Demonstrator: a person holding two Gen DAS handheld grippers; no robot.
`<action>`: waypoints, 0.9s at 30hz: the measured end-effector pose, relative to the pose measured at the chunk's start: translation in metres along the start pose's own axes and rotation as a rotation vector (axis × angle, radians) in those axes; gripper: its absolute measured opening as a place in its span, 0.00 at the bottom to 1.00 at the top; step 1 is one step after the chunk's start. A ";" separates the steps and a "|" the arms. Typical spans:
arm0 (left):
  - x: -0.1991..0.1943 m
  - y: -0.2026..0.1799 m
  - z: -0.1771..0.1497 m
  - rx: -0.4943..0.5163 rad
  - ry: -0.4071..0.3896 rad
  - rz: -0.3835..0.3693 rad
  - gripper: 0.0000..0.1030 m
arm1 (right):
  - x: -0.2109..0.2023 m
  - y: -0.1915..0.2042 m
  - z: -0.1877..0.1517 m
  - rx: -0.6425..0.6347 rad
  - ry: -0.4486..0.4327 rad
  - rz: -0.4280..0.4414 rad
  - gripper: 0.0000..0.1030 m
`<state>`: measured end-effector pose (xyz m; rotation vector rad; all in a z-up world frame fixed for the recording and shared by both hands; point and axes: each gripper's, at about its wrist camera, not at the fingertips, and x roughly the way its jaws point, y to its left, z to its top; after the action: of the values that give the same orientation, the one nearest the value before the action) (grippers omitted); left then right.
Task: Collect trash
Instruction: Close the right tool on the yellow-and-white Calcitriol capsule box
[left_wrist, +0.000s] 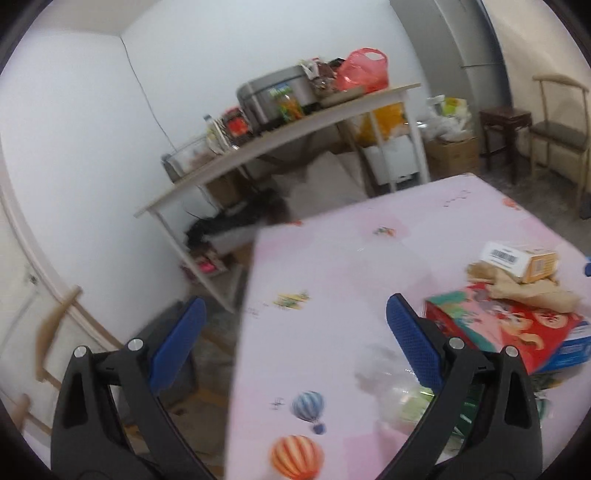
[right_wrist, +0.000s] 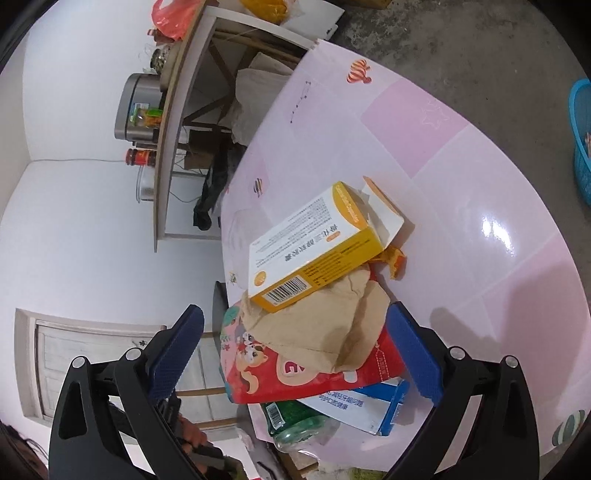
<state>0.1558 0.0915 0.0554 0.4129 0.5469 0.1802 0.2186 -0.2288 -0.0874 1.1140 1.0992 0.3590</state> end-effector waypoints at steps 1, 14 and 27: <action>-0.002 0.000 0.001 -0.002 -0.005 0.013 0.92 | 0.001 -0.002 0.001 0.011 0.006 0.005 0.94; 0.055 -0.001 0.069 -0.275 0.211 -0.729 0.92 | -0.001 -0.001 -0.003 0.128 -0.021 0.069 0.94; 0.184 -0.133 0.092 -0.215 0.738 -0.959 0.92 | 0.013 -0.022 0.005 0.190 -0.020 0.109 0.83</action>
<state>0.3678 -0.0092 -0.0159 -0.1769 1.3752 -0.5562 0.2228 -0.2323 -0.1123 1.3463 1.0738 0.3333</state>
